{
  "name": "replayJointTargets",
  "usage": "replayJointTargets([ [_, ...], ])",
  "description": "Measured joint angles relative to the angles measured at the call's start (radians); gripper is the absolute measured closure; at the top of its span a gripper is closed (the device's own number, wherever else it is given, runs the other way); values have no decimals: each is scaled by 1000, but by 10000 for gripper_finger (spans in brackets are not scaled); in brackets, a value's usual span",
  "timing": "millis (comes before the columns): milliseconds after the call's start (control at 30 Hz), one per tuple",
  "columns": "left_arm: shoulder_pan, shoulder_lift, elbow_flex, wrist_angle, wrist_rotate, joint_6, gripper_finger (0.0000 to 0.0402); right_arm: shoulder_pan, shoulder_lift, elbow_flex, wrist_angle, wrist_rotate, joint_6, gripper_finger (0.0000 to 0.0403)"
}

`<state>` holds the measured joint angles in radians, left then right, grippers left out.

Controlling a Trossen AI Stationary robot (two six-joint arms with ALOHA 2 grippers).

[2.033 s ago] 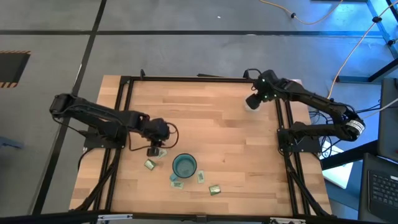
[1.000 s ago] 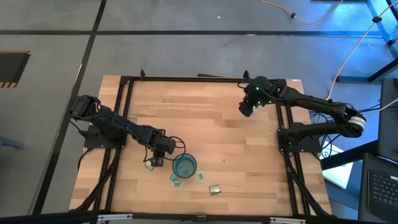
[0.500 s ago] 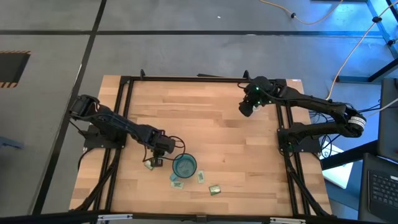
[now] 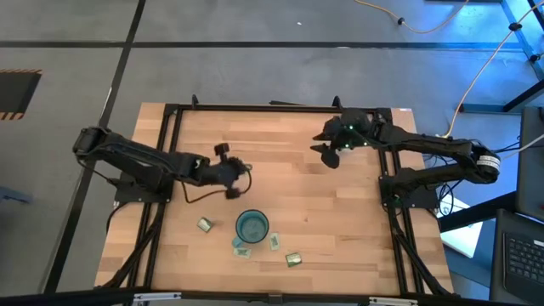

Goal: Pick and place items into bin
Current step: Put the stevia packet into the transparent bin

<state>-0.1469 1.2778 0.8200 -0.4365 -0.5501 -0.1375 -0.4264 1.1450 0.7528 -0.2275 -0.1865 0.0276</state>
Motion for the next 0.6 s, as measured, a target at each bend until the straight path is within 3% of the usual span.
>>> replayJointTargets([
  [67, 20, -6, 1, 131, -49, 63, 398, 36, 0, 0, 72, 1, -40, 214],
  [367, 99, 98, 2, 585, -69, 345, 398, 199, 7, 0, 307, 19, -215, 214],
  [600, 124, 210, 2, 915, -72, 482, 398, 277, 96, 0, 472, 201, -132, 214],
])
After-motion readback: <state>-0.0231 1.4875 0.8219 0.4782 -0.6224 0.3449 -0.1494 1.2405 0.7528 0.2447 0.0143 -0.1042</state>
